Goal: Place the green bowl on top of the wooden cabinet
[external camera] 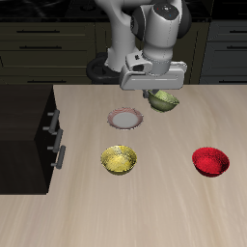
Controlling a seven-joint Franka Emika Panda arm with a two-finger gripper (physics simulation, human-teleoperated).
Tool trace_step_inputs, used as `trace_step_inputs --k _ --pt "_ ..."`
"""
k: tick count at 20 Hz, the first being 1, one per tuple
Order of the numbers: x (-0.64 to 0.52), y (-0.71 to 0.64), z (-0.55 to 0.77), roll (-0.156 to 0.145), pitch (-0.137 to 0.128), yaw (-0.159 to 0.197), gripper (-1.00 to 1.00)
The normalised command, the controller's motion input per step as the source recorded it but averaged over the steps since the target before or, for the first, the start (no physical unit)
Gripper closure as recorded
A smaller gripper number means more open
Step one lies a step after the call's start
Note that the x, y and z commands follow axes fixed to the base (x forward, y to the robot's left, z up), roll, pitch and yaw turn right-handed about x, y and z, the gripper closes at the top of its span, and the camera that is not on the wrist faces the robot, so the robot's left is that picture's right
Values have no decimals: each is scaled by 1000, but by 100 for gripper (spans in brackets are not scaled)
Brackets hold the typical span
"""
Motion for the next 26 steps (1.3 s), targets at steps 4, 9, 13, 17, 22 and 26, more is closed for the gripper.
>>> trace_step_inputs --k 4,9,13,17,22,26 --pt "27 -72 285 2 -30 5 100" --pt "114 -28 187 -6 -13 -1 100" --pt "-58 2 214 11 -9 -19 100" --pt "-121 11 413 30 -53 -24 100" --pt "-35 -46 239 -5 -38 3 100" --pt "18 -10 107 3 -14 -6 100"
